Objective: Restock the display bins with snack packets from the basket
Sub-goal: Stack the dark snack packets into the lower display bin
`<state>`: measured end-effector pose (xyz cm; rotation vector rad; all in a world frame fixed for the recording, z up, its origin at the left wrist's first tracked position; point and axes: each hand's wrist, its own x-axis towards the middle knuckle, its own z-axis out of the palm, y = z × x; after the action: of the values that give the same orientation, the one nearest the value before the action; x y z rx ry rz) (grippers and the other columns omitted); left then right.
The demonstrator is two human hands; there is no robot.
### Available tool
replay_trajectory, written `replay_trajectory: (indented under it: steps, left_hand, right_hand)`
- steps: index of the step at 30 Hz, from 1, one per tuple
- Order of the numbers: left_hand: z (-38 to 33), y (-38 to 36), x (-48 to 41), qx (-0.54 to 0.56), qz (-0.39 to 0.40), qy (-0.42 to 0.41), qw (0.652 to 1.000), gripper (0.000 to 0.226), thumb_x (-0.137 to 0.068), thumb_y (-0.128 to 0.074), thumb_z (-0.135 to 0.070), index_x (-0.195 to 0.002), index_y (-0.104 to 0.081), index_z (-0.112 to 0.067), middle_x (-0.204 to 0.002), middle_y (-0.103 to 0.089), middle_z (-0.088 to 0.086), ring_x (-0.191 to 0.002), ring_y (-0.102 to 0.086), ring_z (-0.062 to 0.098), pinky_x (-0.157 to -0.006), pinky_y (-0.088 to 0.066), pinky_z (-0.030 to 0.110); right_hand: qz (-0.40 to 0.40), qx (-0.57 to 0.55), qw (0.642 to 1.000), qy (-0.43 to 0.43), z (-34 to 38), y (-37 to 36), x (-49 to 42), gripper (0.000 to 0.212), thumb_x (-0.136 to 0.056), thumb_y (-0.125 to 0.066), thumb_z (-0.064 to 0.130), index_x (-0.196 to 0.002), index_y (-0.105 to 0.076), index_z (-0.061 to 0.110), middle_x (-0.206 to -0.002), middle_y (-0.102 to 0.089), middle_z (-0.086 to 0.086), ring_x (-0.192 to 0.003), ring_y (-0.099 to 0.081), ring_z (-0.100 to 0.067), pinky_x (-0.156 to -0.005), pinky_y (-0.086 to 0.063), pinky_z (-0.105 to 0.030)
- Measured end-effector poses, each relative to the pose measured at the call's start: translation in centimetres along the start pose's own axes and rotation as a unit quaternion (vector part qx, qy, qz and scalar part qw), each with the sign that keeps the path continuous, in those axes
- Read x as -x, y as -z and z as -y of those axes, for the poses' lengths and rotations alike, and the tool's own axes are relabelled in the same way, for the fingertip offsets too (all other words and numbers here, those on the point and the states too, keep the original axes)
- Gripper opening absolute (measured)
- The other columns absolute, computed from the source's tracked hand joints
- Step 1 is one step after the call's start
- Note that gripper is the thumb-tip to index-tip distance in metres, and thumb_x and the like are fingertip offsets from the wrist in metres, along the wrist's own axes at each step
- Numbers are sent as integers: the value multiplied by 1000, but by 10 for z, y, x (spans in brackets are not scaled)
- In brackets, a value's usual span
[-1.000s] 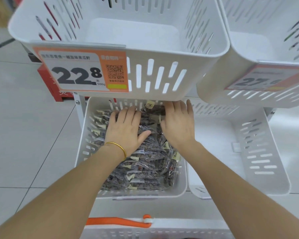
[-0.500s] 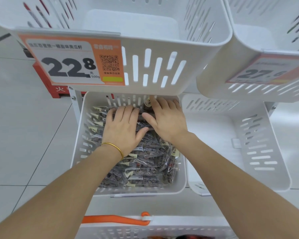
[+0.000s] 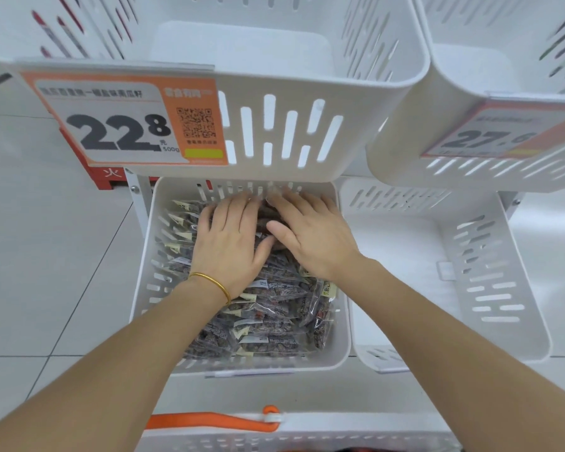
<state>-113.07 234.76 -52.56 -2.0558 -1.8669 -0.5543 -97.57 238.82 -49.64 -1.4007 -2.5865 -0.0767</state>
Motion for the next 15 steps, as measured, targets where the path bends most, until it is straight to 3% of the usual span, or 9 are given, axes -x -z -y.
replay_trajectory:
  steps: [3,6,9,11,15]
  left_hand:
    - [-5,4,-11,-7,23,-47,999,63,-88,-32,-40,-139,-39,-4,-143,-42,14,-133,-32,28,-108,-31,52]
    - [-12,6,-22,-55,84,-105,989,63,-92,-23,-42,-144,-32,-6,-150,-33,12,-139,-28,27,-112,-26,50]
    - [-7,1,-23,-87,138,-77,984,64,-96,-17,-45,-150,-13,-9,-158,-13,8,-145,-9,22,-118,-10,43]
    - [-1,3,-18,-82,156,-42,983,65,-97,-20,-45,-150,-10,-9,-158,-11,8,-146,-5,21,-119,-4,40]
    - [3,12,-23,-87,211,-46,973,63,-99,-17,-46,-150,-4,-13,-159,-5,5,-146,-1,20,-118,-3,42]
  right_hand:
    - [-58,47,994,-79,-2,-5,22,70,-94,-16,54,-133,-50,7,-135,-52,-14,-131,-42,-33,-111,-27,-54]
    - [-12,68,993,-96,0,-15,38,80,-94,-4,58,-136,-48,5,-142,-46,-14,-136,-37,-28,-112,-24,-55]
    - [20,73,993,-88,3,-17,40,84,-93,2,59,-140,-43,6,-146,-42,-13,-137,-37,-26,-113,-22,-55]
    - [46,72,992,-87,6,-17,40,86,-89,4,62,-146,-31,8,-153,-30,-11,-141,-29,-25,-115,-12,-54]
    - [77,72,990,-95,7,-12,40,82,-85,10,61,-152,-2,14,-160,0,-4,-146,-10,-21,-115,4,-53]
